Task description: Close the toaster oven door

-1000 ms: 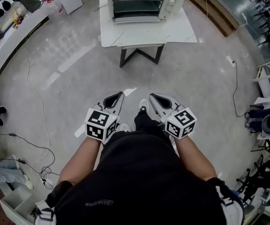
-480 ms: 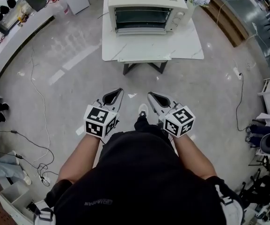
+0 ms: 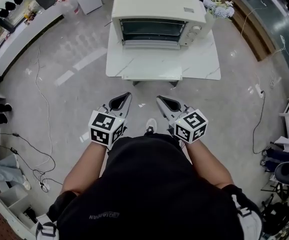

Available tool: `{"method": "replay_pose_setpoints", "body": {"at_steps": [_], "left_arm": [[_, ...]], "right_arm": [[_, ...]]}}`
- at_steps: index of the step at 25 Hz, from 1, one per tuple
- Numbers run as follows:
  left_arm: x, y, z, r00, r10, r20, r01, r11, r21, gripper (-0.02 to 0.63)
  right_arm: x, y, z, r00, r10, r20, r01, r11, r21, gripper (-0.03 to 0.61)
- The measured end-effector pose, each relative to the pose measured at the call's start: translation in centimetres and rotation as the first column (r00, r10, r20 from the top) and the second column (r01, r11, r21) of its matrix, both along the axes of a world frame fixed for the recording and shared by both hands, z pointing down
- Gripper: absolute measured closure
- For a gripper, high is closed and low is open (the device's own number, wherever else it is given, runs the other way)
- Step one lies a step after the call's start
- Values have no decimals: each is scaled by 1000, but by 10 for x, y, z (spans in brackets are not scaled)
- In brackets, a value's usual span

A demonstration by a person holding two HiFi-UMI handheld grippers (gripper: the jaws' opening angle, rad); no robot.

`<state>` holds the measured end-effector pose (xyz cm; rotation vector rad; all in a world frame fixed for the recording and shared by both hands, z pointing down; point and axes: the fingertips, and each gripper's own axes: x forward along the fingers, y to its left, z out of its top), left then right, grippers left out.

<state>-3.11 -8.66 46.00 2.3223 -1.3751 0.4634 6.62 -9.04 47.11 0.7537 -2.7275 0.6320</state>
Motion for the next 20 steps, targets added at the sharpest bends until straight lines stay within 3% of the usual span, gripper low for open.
{"method": "replay_pose_setpoints", "body": {"at_steps": [10, 20], "left_arm": [[3, -39, 1, 1000, -24, 15, 24, 1000, -2, 612], [-13, -77, -5, 994, 104, 21, -104, 995, 3, 611]], "right_arm": [[2, -47, 1, 1000, -26, 2, 26, 1000, 3, 577], [-17, -79, -13, 995, 96, 0, -96, 995, 29, 577]]}}
